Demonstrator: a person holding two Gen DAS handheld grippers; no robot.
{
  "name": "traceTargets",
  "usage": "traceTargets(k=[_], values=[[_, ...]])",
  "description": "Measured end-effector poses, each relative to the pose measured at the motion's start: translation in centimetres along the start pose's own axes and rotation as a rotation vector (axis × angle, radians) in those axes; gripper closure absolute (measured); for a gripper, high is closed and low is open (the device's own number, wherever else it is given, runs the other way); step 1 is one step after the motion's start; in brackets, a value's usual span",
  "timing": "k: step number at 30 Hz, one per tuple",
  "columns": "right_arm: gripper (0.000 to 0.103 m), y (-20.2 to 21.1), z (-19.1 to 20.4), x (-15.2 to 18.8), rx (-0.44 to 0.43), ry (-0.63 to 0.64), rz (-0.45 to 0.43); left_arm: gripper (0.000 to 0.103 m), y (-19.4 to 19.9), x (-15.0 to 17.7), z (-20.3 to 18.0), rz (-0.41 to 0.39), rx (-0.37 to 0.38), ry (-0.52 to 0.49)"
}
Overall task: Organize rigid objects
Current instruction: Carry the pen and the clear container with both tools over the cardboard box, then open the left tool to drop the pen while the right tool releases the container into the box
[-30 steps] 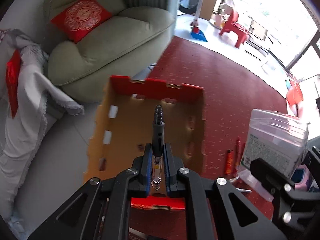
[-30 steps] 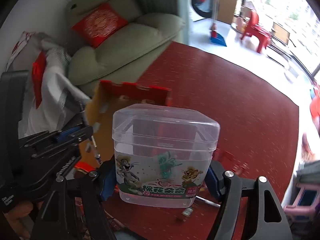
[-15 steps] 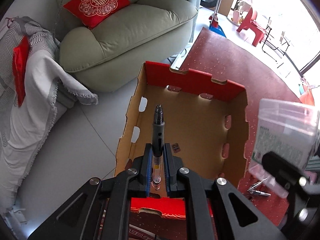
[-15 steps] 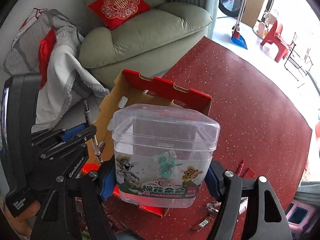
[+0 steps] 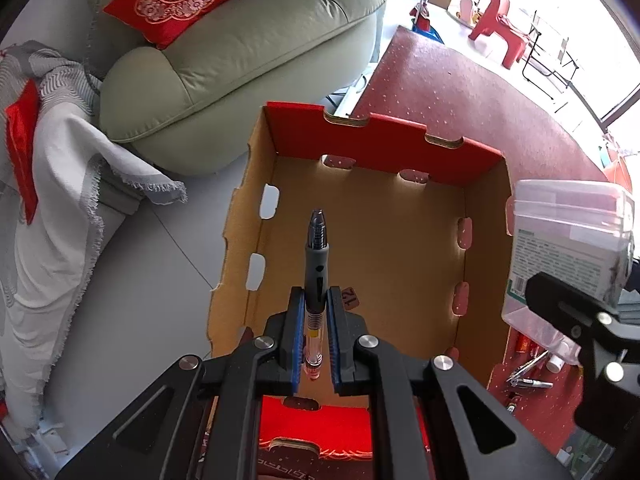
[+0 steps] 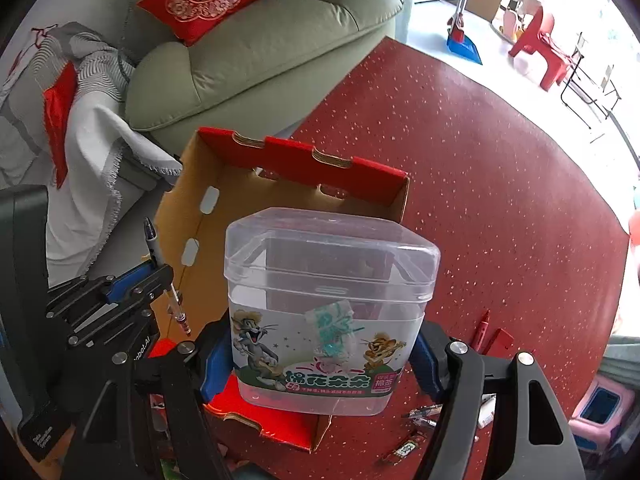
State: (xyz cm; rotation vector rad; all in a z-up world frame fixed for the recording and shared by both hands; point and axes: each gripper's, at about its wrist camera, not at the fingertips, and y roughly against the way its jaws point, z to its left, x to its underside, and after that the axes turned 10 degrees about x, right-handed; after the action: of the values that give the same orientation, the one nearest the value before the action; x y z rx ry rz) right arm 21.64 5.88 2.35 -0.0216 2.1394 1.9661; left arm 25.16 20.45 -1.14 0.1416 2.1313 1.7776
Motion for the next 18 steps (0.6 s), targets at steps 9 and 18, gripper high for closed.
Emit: traceTargets(k=[9, 18], values=[[0.029, -2.4, 0.1, -0.6, 0.0, -0.016, 0.06, 0.092, -2.0, -0.3, -0.4, 0.05, -0.004, -0.023], [0.029, -5.3, 0.3, -0.9, 0.0, -0.033, 0.119, 0.091, -4.6, -0.6, -0.3, 0.1, 0.03, -0.031]])
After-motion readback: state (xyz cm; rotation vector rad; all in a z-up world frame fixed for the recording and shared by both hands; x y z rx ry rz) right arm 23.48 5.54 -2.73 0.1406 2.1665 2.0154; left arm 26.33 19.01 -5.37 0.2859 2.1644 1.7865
